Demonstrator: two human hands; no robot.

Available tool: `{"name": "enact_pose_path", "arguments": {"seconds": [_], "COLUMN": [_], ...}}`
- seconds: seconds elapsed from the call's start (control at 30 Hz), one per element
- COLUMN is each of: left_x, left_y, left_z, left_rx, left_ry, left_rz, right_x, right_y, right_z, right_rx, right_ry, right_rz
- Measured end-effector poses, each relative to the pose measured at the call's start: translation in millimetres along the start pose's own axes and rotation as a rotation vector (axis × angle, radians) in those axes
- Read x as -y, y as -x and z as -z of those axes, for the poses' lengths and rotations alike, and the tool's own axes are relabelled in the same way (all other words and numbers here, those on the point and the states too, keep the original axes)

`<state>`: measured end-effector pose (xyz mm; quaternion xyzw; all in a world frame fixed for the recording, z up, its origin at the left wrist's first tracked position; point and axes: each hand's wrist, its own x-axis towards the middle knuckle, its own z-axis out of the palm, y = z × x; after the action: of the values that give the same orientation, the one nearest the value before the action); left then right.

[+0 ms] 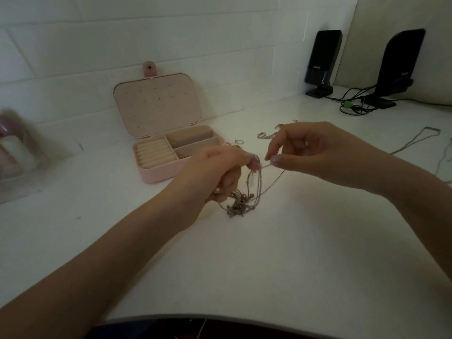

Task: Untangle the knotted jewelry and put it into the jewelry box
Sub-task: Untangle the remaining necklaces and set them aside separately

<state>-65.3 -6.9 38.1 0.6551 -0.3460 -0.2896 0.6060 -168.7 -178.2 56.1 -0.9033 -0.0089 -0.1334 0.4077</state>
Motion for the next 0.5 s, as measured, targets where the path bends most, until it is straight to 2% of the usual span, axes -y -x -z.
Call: {"name": "enact_pose_path", "arguments": {"seconds": [0.1,0.23,0.4,0.5], "left_x": [0.6,1.5,-1.0,-1.1], "left_y": [-4.2,-6.8,-7.7,-7.8], "left_z": [5.5,7.1,11.0,11.3], "left_rx": [-0.014,-0.043,0.012,0.03], "left_ry": [0.164,0.188,0.396,0.438], "left_rz": [0.034,0.056,0.107,0.116], "right_x": [3.4,6.0,7.1,7.0], "right_y": [2.3,2.9,3.1,2.9], "right_z": [-3.3,-7.0,-3.2,-4.8], "right_rx": [0.006,-0.003,0.033,0.059], "right_ry": [0.03,0.036,0.023,0.053], "right_rz": [0.015,0.015,0.008,0.017]}}
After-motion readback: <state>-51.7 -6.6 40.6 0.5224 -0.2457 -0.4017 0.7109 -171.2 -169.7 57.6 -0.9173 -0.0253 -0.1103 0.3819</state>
